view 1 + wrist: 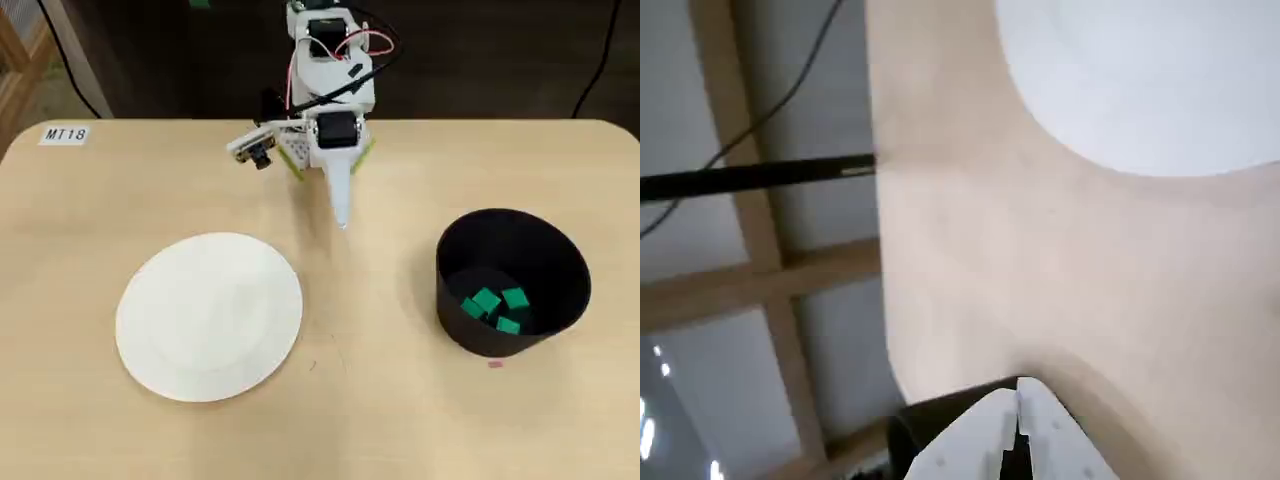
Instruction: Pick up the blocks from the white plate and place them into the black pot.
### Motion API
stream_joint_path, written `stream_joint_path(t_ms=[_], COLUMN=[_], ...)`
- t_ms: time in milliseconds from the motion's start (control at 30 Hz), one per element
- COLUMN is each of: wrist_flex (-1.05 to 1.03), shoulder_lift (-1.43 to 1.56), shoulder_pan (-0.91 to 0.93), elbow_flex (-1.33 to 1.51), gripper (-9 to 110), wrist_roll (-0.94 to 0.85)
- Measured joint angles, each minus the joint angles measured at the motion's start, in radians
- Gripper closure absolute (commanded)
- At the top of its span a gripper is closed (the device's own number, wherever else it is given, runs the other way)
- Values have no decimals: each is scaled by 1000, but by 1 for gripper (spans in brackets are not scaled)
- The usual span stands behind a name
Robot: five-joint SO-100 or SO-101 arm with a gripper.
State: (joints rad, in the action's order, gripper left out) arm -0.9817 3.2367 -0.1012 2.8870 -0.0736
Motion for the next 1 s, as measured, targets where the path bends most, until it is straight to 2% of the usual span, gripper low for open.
stream_joint_path(t_ms=[400,1000], wrist_flex=[55,74], shoulder_lift=[11,11], shoulder_pan=[46,60], elbow_flex=[143,144], gripper=[104,104], wrist_roll=[25,41])
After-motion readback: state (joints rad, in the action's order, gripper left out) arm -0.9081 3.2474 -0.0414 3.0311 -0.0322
